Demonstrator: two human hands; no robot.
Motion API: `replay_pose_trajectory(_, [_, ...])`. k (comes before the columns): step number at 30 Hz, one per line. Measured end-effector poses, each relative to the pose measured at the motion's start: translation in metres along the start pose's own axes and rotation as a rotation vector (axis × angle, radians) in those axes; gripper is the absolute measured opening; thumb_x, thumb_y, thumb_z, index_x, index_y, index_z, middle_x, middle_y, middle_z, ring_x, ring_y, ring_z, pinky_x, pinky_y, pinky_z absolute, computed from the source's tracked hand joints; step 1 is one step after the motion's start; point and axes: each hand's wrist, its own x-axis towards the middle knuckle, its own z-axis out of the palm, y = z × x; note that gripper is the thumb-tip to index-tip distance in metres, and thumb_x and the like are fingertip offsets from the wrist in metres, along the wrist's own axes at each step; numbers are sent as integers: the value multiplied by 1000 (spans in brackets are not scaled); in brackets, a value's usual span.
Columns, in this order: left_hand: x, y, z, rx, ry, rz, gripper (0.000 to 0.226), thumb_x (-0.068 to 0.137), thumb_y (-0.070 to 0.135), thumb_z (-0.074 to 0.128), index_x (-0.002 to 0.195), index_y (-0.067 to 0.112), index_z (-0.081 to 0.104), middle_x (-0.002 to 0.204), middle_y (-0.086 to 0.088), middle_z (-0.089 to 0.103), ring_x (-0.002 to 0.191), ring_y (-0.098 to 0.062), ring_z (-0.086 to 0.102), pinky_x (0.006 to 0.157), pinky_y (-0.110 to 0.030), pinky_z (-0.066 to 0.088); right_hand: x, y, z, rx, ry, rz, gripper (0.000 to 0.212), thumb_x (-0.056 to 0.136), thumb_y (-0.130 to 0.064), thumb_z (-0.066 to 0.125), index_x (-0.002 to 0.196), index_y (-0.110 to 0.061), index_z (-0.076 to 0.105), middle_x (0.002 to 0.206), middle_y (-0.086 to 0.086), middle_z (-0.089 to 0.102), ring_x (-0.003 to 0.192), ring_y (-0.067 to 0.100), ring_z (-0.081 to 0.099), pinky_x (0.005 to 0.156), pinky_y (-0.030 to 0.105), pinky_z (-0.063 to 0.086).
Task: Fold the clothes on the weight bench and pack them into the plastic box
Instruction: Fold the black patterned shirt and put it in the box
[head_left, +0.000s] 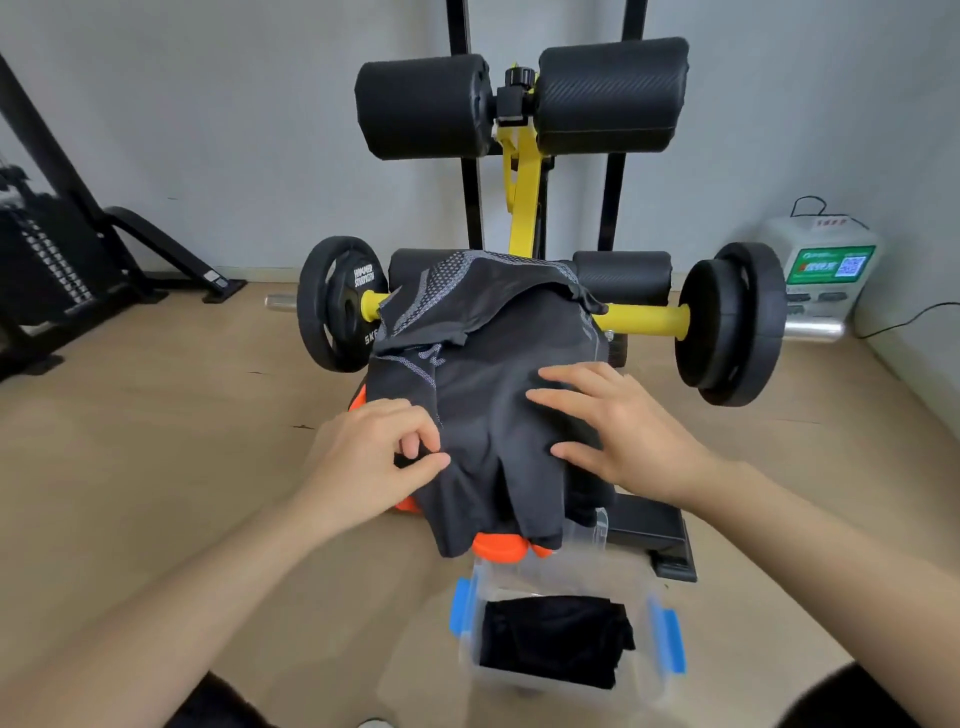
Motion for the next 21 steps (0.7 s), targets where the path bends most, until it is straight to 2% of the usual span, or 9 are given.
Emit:
replay_pose_trajectory(3, [-17,-7,0,-24,22,-202,19,74,39,80,76,33,63,72,16,62,72,-2,60,57,-26,44,-7,-2,11,-94,-63,3,67,81,-43,75,142,-28,50,144,-3,48,133,21,41,94,45,45])
replay_pose_trajectory(7, [-40,-3,13,8,2,-355,25,75,51,79,76,30,64,74,20,66,76,6,61,57,-22,41,-6,-5,18,-86,-30,17,66,80,-45,75,139,-25,53,140,0,51,127,24,46,92,47,47])
replay_pose_trajectory(10, [-44,6,24,-105,-56,-584,34,77,61,74,77,28,70,77,17,70,73,6,59,57,-16,35,-3,-5,22,-57,4,22,62,79,-43,76,135,-23,58,135,1,54,123,25,48,93,48,47])
replay_pose_trajectory(12, [-44,6,30,-181,-86,-700,37,80,61,71,89,26,74,88,14,72,76,1,56,57,-13,32,-2,-5,23,-38,19,17,61,78,-41,77,133,-20,60,132,3,56,120,26,49,95,48,48])
replay_pose_trajectory(14, [-43,2,32,-238,-74,-757,41,80,62,70,100,26,72,97,12,73,88,-7,58,60,-12,32,-1,-5,23,-27,30,15,60,78,-39,78,131,-18,60,130,4,56,118,27,49,96,48,47])
replay_pose_trajectory(15, [-43,1,33,-277,-57,-771,39,81,60,71,100,26,72,96,13,73,90,-8,60,61,-12,35,-1,-5,23,-25,34,15,60,78,-38,78,131,-18,60,130,4,56,117,28,49,97,48,47])
replay_pose_trajectory(19, [-43,0,39,-389,50,-719,17,83,40,76,80,24,73,77,15,73,79,1,67,65,-22,43,-3,-9,23,-47,51,44,60,76,-38,78,131,-20,60,132,2,56,118,29,50,91,47,46])
replay_pose_trajectory(21, [-45,0,39,-409,101,-696,13,84,34,77,77,24,72,75,13,73,76,-2,68,68,-26,48,-4,-13,23,-59,70,51,60,75,-39,78,130,-22,61,133,0,56,120,28,48,88,37,37])
